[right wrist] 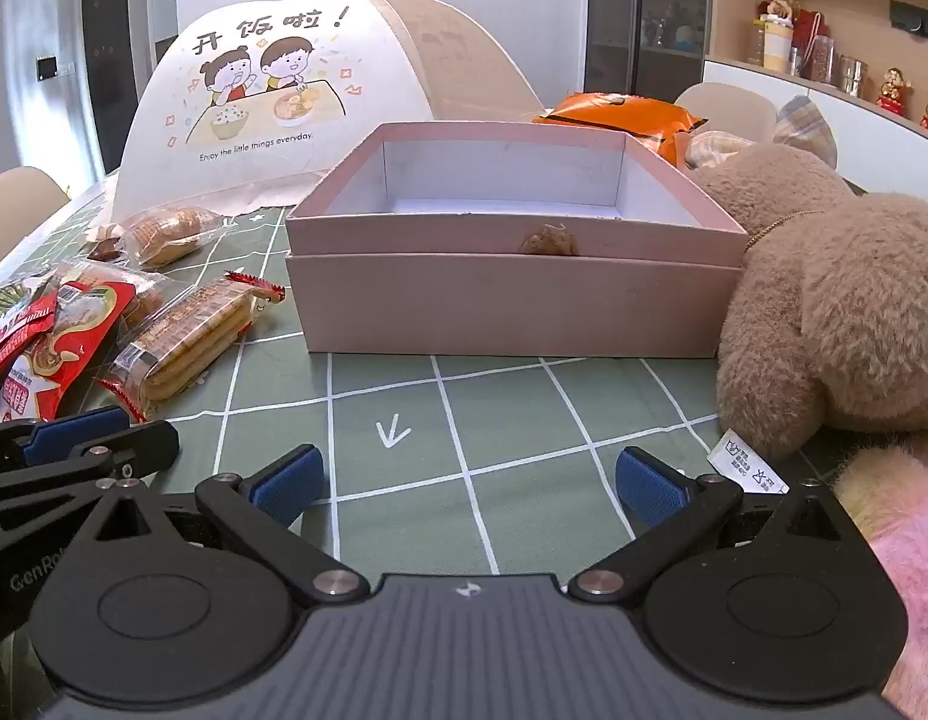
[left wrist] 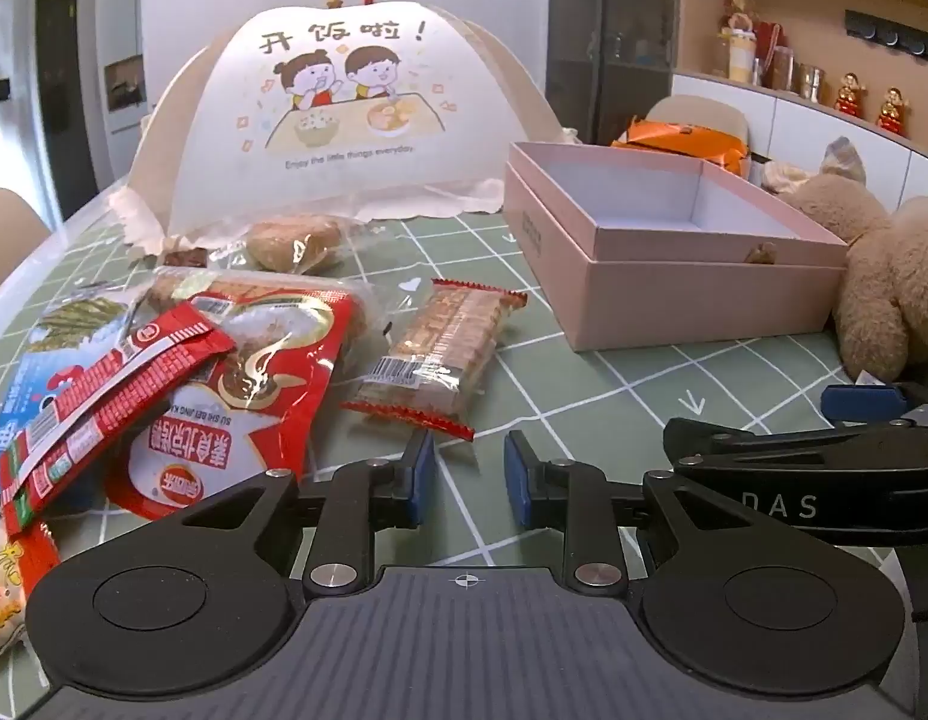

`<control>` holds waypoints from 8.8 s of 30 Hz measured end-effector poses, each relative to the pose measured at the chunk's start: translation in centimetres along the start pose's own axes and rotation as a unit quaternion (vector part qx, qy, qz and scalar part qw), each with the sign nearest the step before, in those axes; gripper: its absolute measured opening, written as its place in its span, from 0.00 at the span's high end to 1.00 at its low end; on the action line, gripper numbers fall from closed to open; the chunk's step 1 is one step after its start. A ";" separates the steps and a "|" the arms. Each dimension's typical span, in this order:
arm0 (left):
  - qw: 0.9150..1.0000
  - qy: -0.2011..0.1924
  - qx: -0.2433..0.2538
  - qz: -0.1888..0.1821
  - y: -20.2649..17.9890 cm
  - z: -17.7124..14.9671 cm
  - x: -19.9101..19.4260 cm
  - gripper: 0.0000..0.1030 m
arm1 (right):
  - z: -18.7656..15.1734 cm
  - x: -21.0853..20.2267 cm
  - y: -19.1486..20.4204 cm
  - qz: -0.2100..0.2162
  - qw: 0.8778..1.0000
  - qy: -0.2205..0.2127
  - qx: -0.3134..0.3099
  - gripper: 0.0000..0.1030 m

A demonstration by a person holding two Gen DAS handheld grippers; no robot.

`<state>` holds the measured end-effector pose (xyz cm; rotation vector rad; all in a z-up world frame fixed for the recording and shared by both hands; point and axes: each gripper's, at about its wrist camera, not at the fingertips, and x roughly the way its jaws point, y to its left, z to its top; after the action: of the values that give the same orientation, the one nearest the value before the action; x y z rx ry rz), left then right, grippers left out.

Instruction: Organize snacks

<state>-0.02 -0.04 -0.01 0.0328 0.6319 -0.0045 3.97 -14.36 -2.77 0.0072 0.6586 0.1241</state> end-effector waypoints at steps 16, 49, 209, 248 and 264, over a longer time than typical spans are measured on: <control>1.000 0.000 -0.012 -0.008 0.1 0.0 0.0 0.71 | 0.1 0.0 0.1 -0.003 1.000 -0.001 -0.003 0.00; 1.000 0.000 -0.014 -0.010 0.3 0.0 0.0 0.71 | 0.1 0.0 0.1 -0.003 1.000 -0.001 -0.003 0.00; 0.957 0.074 -0.277 -0.038 17.9 5.1 -4.7 0.73 | 18.3 -1.0 0.7 0.144 0.988 0.023 -0.053 0.22; 0.984 0.147 -0.022 -0.098 20.1 11.6 12.2 0.73 | 6.3 -3.9 4.3 0.089 0.983 0.122 -0.104 0.52; 0.976 0.201 0.045 -0.065 17.2 6.4 3.6 0.69 | 4.7 -3.0 3.9 0.047 0.989 0.084 -0.113 0.33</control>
<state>6.94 16.98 3.55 0.0820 1.0381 -0.1567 4.04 -10.65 2.99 -0.1916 0.8106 0.2918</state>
